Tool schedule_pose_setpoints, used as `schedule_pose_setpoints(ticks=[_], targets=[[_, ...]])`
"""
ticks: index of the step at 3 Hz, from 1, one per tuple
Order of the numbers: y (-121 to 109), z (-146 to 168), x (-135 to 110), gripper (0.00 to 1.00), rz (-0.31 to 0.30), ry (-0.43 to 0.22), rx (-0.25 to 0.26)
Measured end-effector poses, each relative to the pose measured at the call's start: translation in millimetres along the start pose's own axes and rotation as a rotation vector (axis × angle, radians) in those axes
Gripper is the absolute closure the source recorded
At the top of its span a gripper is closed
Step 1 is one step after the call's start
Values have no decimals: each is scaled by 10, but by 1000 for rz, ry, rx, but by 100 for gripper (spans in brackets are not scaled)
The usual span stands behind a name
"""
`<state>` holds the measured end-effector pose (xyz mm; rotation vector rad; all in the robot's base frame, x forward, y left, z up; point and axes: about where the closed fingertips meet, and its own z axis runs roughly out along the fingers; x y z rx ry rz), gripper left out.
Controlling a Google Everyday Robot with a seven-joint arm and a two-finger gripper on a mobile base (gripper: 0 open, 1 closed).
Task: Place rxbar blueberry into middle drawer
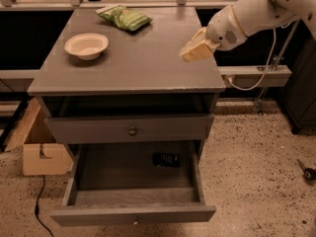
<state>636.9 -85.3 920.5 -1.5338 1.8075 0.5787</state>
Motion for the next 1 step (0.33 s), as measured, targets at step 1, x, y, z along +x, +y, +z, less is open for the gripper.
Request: schedule_pose_setpoints(ticks=[1], targets=[[0,0,0,85,0,0,0]])
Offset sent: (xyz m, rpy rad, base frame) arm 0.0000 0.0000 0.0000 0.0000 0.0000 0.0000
